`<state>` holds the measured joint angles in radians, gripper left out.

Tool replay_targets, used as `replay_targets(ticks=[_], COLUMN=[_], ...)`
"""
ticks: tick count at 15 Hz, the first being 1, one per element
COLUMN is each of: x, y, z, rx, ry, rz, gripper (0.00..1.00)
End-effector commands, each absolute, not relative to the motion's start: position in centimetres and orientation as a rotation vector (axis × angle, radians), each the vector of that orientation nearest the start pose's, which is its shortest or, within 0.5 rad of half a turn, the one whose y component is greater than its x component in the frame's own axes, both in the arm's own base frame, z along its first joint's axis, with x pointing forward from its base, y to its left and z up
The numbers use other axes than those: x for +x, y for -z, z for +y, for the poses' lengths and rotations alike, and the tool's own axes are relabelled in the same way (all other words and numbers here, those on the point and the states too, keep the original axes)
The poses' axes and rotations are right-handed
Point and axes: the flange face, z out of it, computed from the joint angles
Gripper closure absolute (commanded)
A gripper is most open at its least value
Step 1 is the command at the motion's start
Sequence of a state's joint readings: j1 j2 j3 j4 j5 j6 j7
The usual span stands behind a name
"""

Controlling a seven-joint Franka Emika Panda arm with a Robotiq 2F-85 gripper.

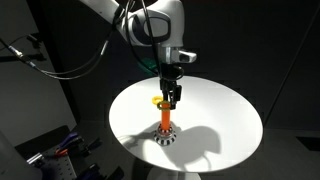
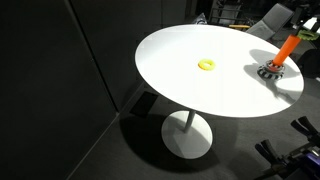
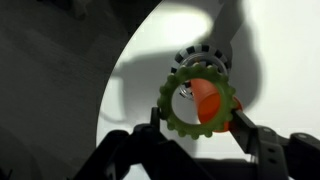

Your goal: Pick up the lime green ring and put it on the ring holder

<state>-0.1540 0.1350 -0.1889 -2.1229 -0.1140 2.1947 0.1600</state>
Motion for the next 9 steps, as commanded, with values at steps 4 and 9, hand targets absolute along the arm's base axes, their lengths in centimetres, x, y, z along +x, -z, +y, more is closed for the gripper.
replay_targets(ticks=[4,9], x=[51.78,51.74], y=[-34.67,-34.80], z=[-18.77,-18.54], rx=[-3.166,-3.166], ry=[-0.061,-0.039], rz=[0.629,0.613], gripper=[0.55,0.55])
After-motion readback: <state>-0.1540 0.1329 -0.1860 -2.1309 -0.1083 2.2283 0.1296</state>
